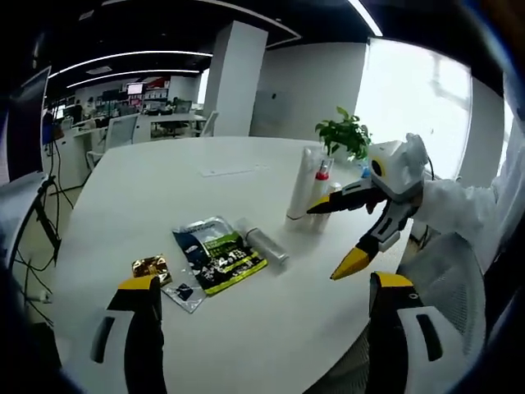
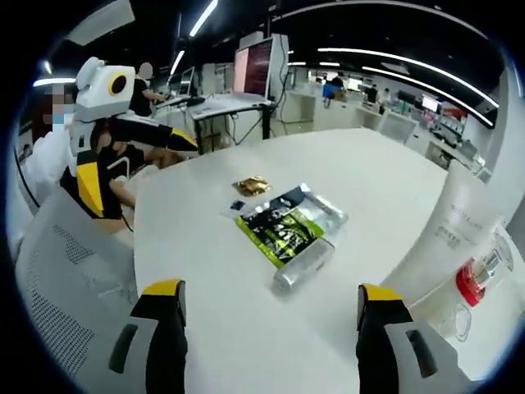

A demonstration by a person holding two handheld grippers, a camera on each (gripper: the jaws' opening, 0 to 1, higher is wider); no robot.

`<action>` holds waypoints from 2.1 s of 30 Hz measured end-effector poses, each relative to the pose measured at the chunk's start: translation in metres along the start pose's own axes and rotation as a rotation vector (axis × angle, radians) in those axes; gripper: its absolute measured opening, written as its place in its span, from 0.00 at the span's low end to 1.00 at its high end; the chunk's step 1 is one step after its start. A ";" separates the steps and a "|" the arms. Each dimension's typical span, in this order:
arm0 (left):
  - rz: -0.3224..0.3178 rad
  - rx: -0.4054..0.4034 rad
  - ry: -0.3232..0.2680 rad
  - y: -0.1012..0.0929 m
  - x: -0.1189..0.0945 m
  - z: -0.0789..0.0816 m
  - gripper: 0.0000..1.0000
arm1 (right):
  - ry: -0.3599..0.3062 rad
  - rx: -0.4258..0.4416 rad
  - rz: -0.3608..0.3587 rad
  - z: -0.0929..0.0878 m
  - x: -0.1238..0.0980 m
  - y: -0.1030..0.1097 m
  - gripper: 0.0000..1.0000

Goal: Arrange the skincare products in the storage area until every visible bottle or jar stands upright without overlapping.

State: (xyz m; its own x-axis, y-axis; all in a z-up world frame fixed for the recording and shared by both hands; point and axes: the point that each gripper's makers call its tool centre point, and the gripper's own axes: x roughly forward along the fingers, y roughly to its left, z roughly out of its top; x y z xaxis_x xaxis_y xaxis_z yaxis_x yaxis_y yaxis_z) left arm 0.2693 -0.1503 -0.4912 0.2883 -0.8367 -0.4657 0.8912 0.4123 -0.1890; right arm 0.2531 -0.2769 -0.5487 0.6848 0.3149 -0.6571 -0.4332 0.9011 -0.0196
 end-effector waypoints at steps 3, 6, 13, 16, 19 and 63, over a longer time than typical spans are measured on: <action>0.002 -0.007 0.001 0.001 0.000 -0.001 0.99 | 0.006 -0.005 0.002 0.001 0.009 0.000 0.79; 0.003 -0.010 0.001 0.002 -0.001 -0.002 0.99 | 0.011 -0.013 -0.003 0.001 0.019 -0.002 0.73; 0.004 -0.022 -0.004 0.004 -0.002 -0.002 0.99 | 0.023 -0.024 0.007 0.003 0.035 -0.005 0.63; 0.005 -0.027 -0.002 0.006 -0.003 -0.004 0.99 | 0.034 -0.028 0.004 0.002 0.043 -0.008 0.59; 0.008 -0.029 -0.001 0.007 -0.003 -0.004 0.99 | 0.042 -0.026 0.002 0.002 0.051 -0.011 0.56; 0.005 -0.043 0.018 0.013 0.001 -0.010 0.98 | 0.125 0.113 -0.097 -0.017 0.091 -0.046 0.22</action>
State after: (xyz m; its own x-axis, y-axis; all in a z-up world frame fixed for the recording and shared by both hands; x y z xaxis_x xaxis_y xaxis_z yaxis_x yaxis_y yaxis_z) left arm 0.2776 -0.1426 -0.5024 0.2861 -0.8278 -0.4826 0.8736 0.4323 -0.2236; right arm 0.3251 -0.2948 -0.6205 0.6390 0.1921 -0.7448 -0.2955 0.9553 -0.0072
